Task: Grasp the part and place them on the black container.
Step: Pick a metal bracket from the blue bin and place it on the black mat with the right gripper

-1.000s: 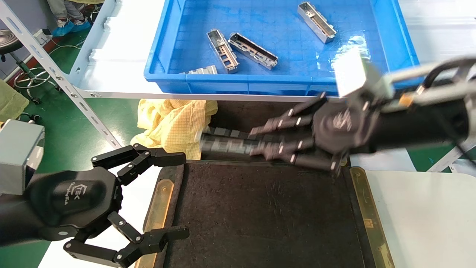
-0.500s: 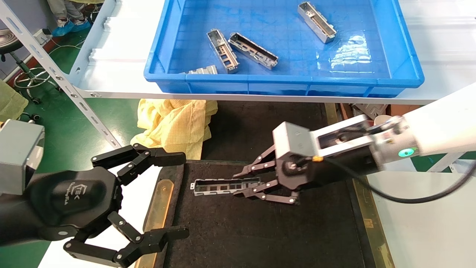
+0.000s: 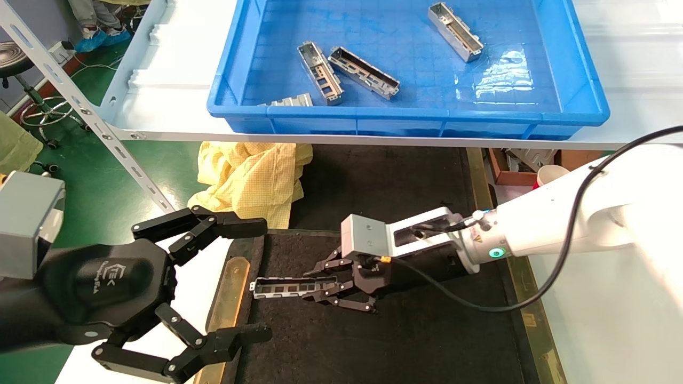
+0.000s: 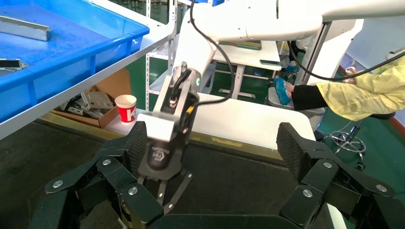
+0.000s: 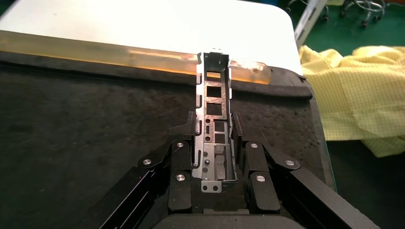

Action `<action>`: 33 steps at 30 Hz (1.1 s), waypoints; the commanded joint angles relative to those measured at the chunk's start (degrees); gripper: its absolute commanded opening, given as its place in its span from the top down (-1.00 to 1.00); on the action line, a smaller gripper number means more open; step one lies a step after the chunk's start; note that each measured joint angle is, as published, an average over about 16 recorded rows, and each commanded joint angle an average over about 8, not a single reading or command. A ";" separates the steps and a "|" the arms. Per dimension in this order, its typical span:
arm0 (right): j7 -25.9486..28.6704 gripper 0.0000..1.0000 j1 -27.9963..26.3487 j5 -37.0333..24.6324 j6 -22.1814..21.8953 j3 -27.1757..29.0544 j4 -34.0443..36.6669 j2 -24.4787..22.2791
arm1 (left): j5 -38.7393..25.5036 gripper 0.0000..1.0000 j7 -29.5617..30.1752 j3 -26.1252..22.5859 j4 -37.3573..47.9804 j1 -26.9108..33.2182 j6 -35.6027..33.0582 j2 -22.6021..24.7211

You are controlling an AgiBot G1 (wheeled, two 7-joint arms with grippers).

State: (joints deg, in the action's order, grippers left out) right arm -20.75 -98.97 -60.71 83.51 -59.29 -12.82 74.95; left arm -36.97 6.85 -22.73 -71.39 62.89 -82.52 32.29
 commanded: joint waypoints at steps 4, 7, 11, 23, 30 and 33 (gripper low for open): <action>-1.55 1.00 1.18 0.33 -2.44 0.18 3.23 1.93 | 0.00 -1.00 0.00 0.00 0.00 0.00 0.00 0.00; -1.57 1.00 1.93 0.63 -3.91 0.22 3.62 2.30 | 0.00 -1.00 0.00 0.00 0.00 0.00 0.00 0.00; -0.95 1.00 2.93 0.98 -6.10 0.13 3.26 2.56 | 0.00 -1.00 0.00 0.00 0.00 0.00 0.00 0.00; 1.67 1.00 5.99 2.47 -11.84 -0.57 -0.02 2.85 | 0.00 -1.00 0.00 0.00 0.00 0.00 0.00 0.00; 2.95 1.00 7.33 2.69 -15.92 -1.95 -2.52 3.02 | 0.00 -1.00 0.00 0.00 0.00 0.00 0.00 0.00; 3.46 1.00 7.86 2.83 -18.08 -2.60 -3.56 3.05 | 0.00 -1.00 0.00 0.00 0.00 0.00 0.00 0.00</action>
State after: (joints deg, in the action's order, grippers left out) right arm -17.37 -91.11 -57.85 65.16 -61.87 -16.35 77.98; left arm -36.96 6.85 -22.73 -71.39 62.89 -82.52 32.29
